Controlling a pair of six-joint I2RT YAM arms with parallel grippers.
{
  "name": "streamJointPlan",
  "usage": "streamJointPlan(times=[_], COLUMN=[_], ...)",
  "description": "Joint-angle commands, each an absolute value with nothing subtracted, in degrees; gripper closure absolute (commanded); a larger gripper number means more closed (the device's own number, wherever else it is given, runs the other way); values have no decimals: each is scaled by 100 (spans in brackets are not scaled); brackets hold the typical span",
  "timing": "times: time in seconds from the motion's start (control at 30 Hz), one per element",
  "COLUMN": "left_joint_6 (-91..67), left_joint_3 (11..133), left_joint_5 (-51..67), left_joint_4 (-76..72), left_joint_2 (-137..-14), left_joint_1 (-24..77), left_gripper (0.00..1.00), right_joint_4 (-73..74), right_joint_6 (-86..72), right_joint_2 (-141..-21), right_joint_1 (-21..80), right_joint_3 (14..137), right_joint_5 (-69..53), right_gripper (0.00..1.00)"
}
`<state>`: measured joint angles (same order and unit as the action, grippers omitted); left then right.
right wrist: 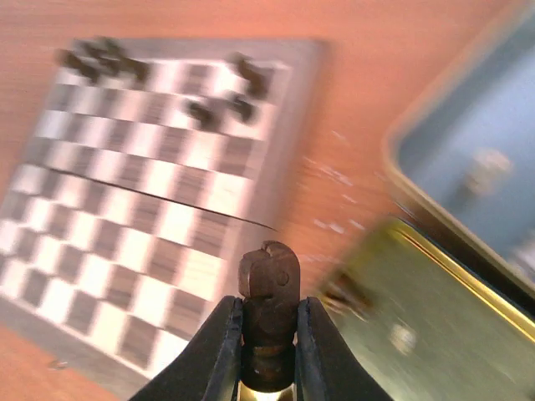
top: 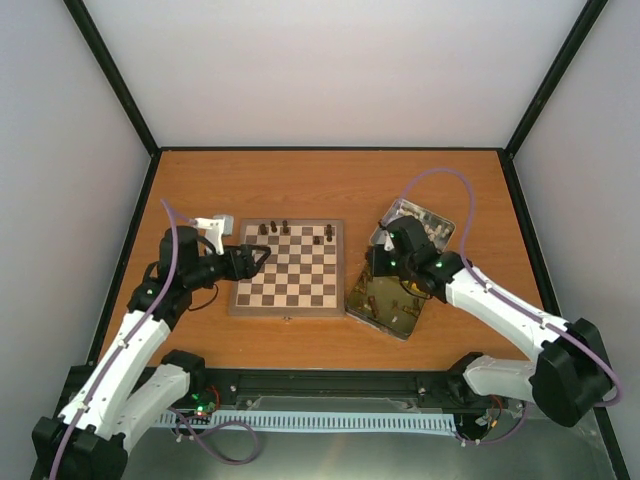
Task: Set up the chess pieces on the board
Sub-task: Pick up the chess piece from the storage box, then place the chess piece on the chessboard.
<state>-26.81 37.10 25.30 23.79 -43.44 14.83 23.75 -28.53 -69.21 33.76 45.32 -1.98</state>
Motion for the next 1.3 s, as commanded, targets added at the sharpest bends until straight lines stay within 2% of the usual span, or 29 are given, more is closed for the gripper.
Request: streamJointPlan(times=[0.0, 0.3, 0.67, 1.0, 1.27], left_joint_6=[-2895, -3870, -4821, -4954, -4881], left_joint_3=[4202, 4388, 4127, 3858, 3839], left_joint_5=[3723, 4931, 5266, 5275, 5121], left_joint_4=[1833, 1779, 1564, 1388, 1459], left_joint_2=[-4529, -5109, -5553, -5762, -5844], left_joint_1=[1459, 1459, 1459, 1459, 1459], left_gripper=[12, 9, 29, 59, 63], right_joint_4=[1076, 194, 187, 443, 770], right_joint_6=[-2118, -855, -228, 22, 296], right_joint_2=[-6822, -7591, -8164, -8401, -8676], right_joint_1=[3899, 4938, 5399, 5541, 5676], right_joint_3=[4689, 5457, 5868, 6107, 6385], right_joint_5=[-985, -1657, -1462, -1325, -1012], right_gripper=[92, 92, 92, 92, 92])
